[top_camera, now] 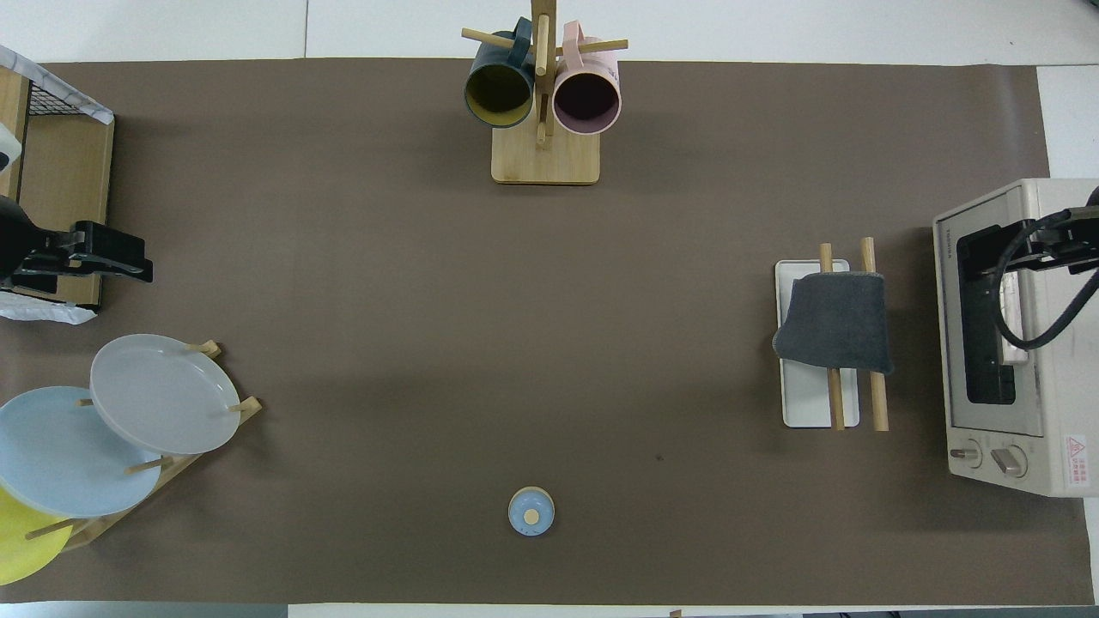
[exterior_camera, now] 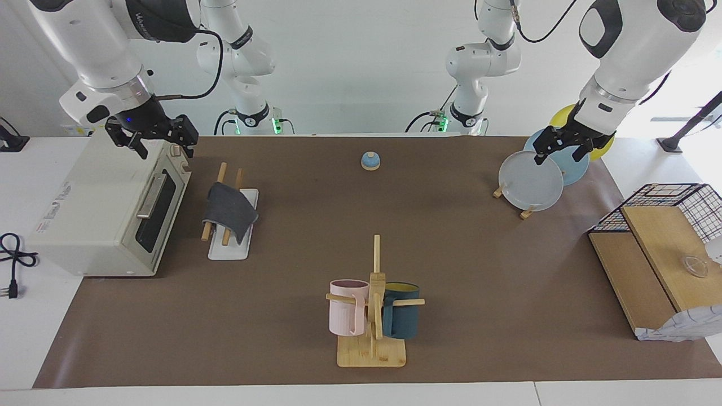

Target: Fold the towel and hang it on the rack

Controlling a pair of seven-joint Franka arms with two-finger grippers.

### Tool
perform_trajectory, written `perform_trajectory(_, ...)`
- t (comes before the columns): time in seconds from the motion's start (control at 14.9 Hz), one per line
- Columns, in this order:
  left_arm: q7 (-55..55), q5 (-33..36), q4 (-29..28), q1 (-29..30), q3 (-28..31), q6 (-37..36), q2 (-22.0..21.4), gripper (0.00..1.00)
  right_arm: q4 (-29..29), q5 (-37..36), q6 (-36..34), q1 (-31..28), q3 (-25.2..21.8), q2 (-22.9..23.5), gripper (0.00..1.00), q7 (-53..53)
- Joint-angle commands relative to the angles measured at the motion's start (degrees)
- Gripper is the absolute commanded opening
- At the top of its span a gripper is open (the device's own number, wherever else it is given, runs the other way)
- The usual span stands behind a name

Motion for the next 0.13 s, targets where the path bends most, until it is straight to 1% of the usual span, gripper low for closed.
perform_trajectory(0.0, 0.2, 0.8, 0.3, 0.0, 0.1, -0.6, -0.4, 1.0, 1.0, 0.8, -0.6, -0.1, 0.2, 0.5, 1.0, 1.2)
perform_trajectory(0.07, 0.2, 0.8, 0.3, 0.0, 0.2, -0.6, -0.4, 1.0, 1.0, 0.9, -0.6, -0.1, 0.2, 0.5, 1.0, 1.2)
